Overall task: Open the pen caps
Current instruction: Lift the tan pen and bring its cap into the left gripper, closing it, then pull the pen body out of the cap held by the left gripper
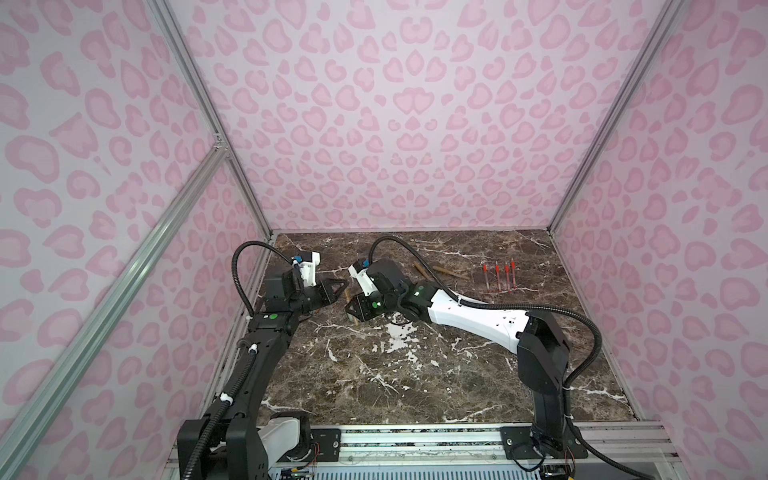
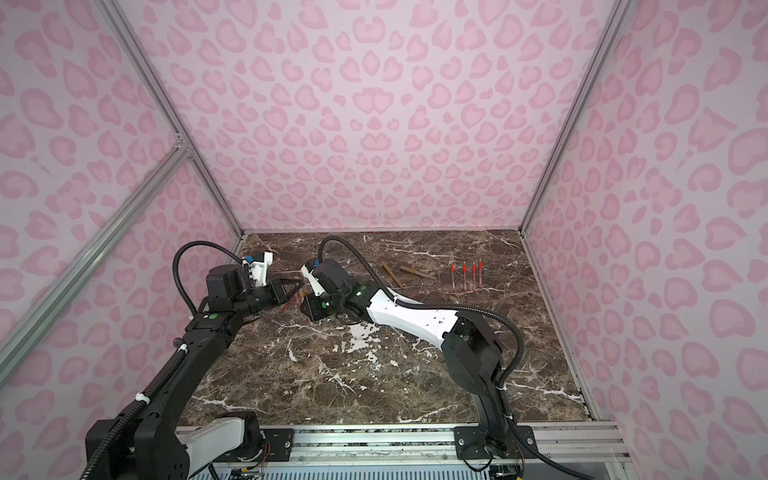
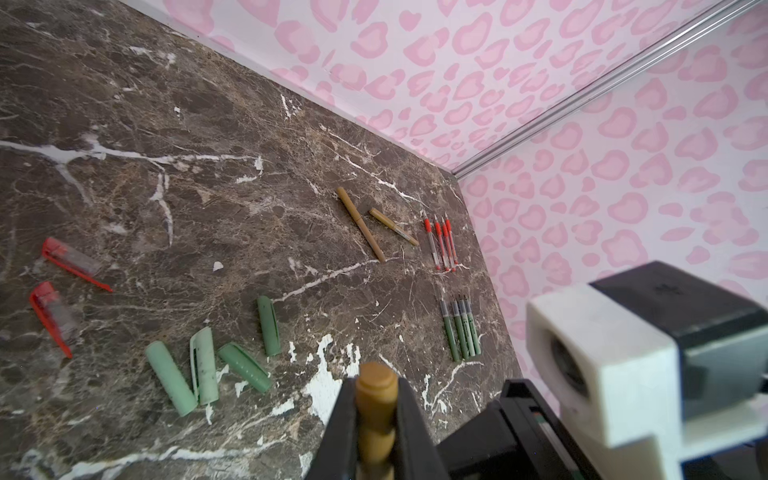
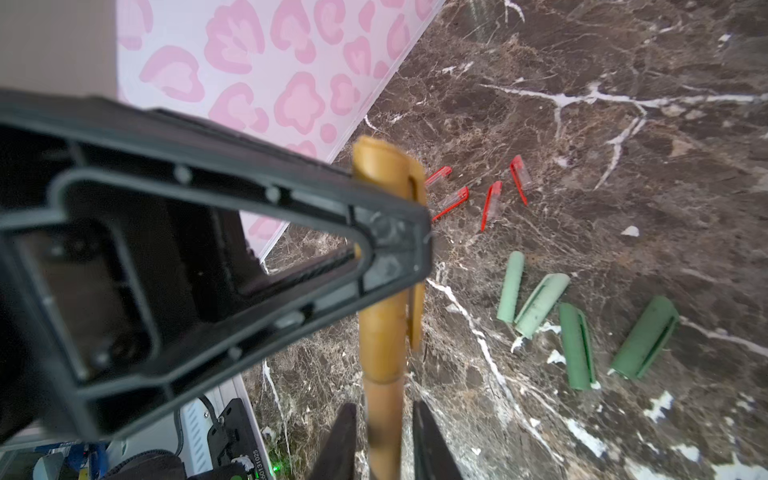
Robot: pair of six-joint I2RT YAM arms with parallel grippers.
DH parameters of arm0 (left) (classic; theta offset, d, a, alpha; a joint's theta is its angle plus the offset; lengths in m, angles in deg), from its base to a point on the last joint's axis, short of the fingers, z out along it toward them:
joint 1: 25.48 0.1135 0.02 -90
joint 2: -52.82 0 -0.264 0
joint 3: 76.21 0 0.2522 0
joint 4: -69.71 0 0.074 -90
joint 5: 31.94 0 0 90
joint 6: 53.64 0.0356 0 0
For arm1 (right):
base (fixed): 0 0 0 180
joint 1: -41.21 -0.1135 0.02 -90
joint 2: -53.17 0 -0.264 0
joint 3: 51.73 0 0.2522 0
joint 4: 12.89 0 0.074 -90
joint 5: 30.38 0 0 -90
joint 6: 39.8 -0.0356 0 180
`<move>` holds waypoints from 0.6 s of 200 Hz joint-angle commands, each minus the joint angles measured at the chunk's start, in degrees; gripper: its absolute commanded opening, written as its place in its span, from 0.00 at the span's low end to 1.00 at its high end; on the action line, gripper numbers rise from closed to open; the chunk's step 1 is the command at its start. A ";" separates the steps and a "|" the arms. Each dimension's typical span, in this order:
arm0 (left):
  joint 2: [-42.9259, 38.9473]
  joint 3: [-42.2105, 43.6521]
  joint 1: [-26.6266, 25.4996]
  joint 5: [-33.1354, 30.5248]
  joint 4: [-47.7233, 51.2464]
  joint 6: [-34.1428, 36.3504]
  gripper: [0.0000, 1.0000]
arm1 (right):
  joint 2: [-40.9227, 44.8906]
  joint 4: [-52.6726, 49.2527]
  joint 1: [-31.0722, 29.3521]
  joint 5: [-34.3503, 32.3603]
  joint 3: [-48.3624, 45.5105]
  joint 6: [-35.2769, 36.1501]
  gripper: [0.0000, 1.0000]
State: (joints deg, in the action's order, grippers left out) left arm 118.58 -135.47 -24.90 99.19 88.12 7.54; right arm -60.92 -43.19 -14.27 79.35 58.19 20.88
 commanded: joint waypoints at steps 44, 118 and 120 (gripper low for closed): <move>-0.23 -1.87 1.28 -1.63 1.44 2.25 0.04 | 0.47 1.03 0.10 1.43 -3.29 0.38 0.00; -0.83 -6.58 7.03 -2.98 4.46 1.23 0.04 | 8.37 9.76 -2.87 1.48 -26.12 -2.27 0.00; -0.90 -6.55 7.12 -3.05 4.42 1.31 0.04 | 8.66 10.16 -2.85 1.46 -26.71 -2.48 0.00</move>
State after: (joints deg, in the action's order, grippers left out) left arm 118.43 -140.43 -19.57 99.51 99.35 9.22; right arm -53.94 -29.33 -16.78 81.16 37.42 20.73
